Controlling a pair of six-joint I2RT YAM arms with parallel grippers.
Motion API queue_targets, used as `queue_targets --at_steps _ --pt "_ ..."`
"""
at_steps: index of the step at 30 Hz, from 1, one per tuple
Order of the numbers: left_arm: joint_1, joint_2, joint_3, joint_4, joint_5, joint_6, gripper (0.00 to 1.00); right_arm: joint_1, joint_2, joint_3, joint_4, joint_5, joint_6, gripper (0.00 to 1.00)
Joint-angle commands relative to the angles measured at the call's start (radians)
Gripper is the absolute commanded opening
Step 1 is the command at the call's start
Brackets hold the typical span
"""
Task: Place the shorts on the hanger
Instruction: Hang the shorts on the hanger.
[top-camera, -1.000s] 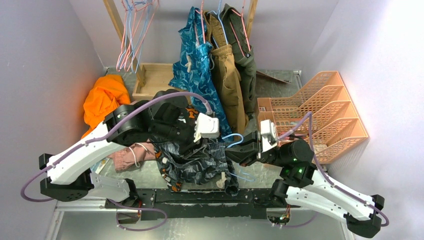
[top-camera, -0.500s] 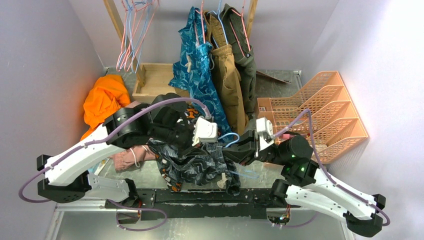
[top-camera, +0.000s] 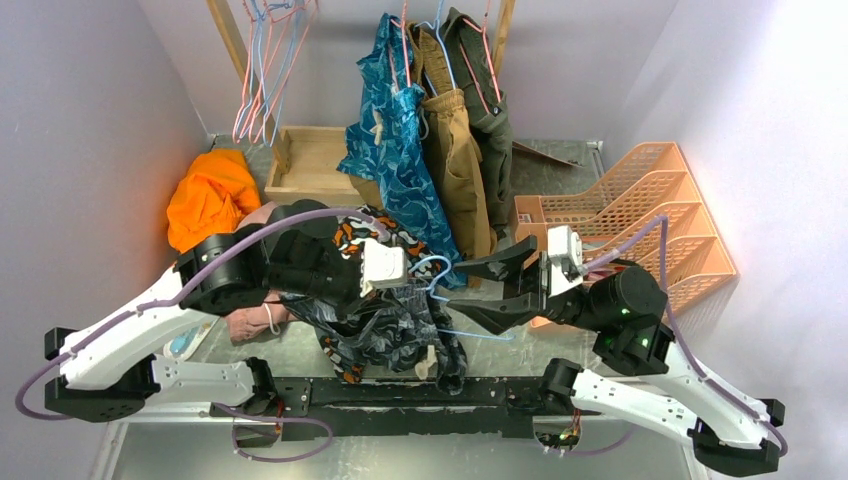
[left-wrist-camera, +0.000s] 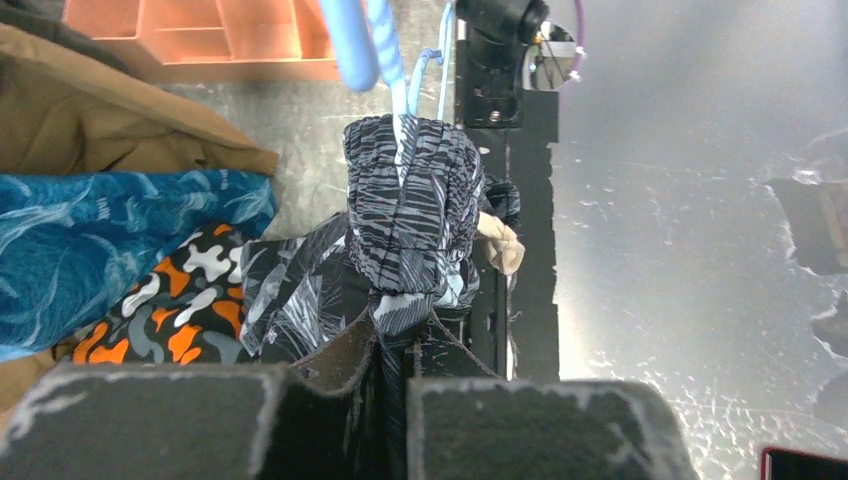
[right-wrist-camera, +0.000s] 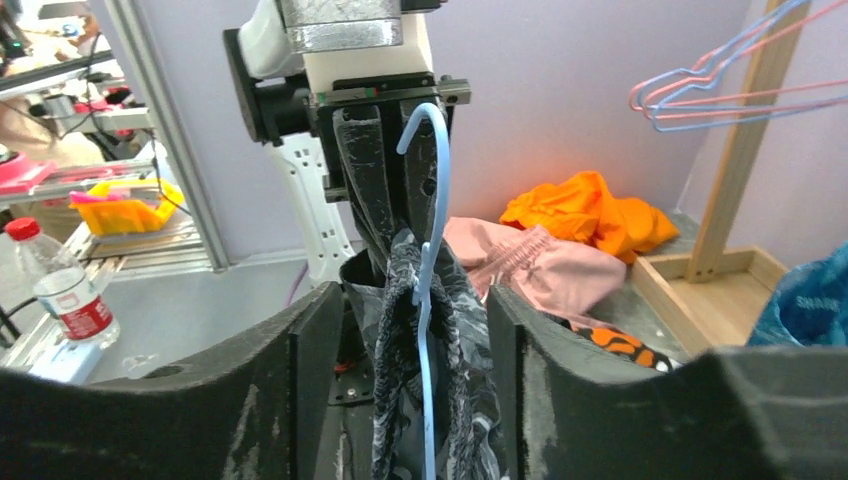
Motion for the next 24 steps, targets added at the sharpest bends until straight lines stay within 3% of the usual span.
queue_targets --at_steps 1,6,16,20,24 --pt "-0.002 -0.066 -0.044 0.121 -0.123 -0.041 0.07 -0.004 -0.033 0.057 -0.109 0.128 -0.004 0.61" --pt "-0.002 -0.232 -0.141 0.247 -0.333 -0.106 0.07 -0.003 -0.065 0.105 -0.223 0.356 0.035 0.62" --pt "-0.002 -0.541 -0.285 0.478 -0.449 -0.206 0.07 -0.004 -0.159 0.05 -0.354 0.659 0.214 0.6" --pt "-0.002 -0.601 -0.322 0.524 -0.476 -0.227 0.07 -0.004 -0.112 0.005 -0.377 0.626 0.29 0.6" --pt "-0.002 -0.621 -0.348 0.558 -0.512 -0.251 0.07 -0.003 -0.008 -0.021 -0.337 0.372 0.302 0.64"
